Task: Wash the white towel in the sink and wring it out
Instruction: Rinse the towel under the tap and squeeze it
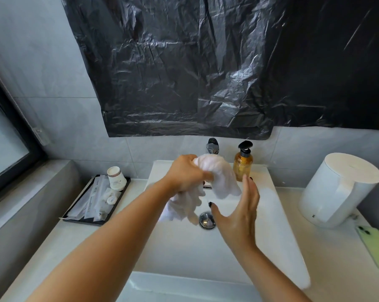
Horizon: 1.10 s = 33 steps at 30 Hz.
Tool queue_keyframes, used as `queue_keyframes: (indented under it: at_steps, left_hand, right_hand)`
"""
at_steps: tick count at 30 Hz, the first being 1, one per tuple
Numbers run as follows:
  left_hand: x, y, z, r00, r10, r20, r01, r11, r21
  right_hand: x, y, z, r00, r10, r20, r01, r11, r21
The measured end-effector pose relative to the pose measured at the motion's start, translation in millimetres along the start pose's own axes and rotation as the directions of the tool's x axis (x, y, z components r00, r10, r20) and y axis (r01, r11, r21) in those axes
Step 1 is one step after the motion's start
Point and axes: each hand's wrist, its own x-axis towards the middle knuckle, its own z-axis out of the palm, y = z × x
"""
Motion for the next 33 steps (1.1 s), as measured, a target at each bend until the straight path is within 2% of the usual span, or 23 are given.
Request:
queue_keyframes:
  at_steps: [2,6,9,12,15,18,20,22,25,26,27,28,29,31,32,33]
  left_hand:
    - [-9.6,9.0,-3.4,0.993,-0.004,0.119,0.034,0.967,-0.251]
    - [-30.1,19.8,-10.7,0.912,0.062,0.404,0.152,0.867,-0.475]
    - [-37.8,14.7,-20.7,0.797,0.156,0.583,0.261,0.781,-0.567]
    - [-39.6,3.9,-27.6,0.698,0.283,0.659,0.348,0.67,-0.656]
    - [-33.1,-7.5,-24.3,0.598,0.381,0.705,0.433,0.587,-0.684]
    - [-27.6,-7.2,-15.4,0.407,0.522,0.75,0.465,0.588,-0.662]
    - [-25.2,0.2,-9.8,0.309,0.565,0.765,0.46,0.615,-0.641]
    - [-25.4,5.8,-2.6,0.274,0.572,0.773,0.407,0.659,-0.632]
    - [-28.3,18.6,0.9,0.334,0.417,0.846,0.385,0.758,-0.526]
    - [-29.7,26.3,0.3,0.373,0.368,0.852,0.355,0.792,-0.497]
    - [-30.3,33.5,-0.7,0.446,0.295,0.845,0.316,0.832,-0.457]
    - [-29.3,39.1,-1.1,0.538,0.199,0.819,0.265,0.883,-0.388]
    - [-27.8,45.3,0.0,0.627,0.103,0.772,0.204,0.935,-0.291]
    - [-23.2,53.6,6.4,0.766,-0.016,0.642,0.035,0.999,-0.017]
    - [-20.3,55.6,10.4,0.817,-0.043,0.575,-0.079,0.979,0.186]
    - [-17.7,55.7,14.8,0.861,-0.054,0.506,-0.175,0.902,0.394]
  right_hand:
    - [-3.3,-6.9,11.8,1.0,-0.025,-0.018,0.025,1.0,0.008]
    - [15.3,-28.8,16.9,0.992,0.005,-0.129,0.008,0.995,0.097]
    - [42.2,-34.0,6.2,0.976,-0.131,-0.175,0.147,0.986,0.08]
    - [73.9,-34.9,-3.9,0.92,-0.356,-0.166,0.358,0.934,-0.019]
    - [93.8,-52.4,-18.3,0.757,-0.635,-0.156,0.62,0.773,-0.134]
    - [109.6,-77.6,-38.6,0.572,-0.812,-0.114,0.776,0.581,-0.245]
    - [123.0,-88.0,-50.7,0.41,-0.91,-0.055,0.854,0.405,-0.326]
    - [138.7,-93.3,-62.6,0.222,-0.972,0.074,0.934,0.19,-0.303]
    - [161.2,-93.7,-80.9,0.002,-0.934,0.358,0.994,-0.038,-0.105]
    - [166.4,-91.7,-86.0,-0.029,-0.896,0.444,0.992,-0.08,-0.096]
    - [170.4,-86.1,-89.7,-0.036,-0.852,0.522,0.988,-0.11,-0.111]
    - [172.2,-79.4,-92.7,-0.021,-0.806,0.591,0.983,-0.124,-0.133]
    - [172.1,-69.9,-93.4,0.026,-0.762,0.646,0.982,-0.102,-0.161]
    - [160.5,-54.8,-89.1,0.187,-0.616,0.765,0.974,0.015,-0.226]
    - [151.8,-50.2,-85.2,0.279,-0.515,0.811,0.958,0.09,-0.272]
    - [143.8,-49.3,-81.3,0.365,-0.397,0.842,0.931,0.165,-0.326]
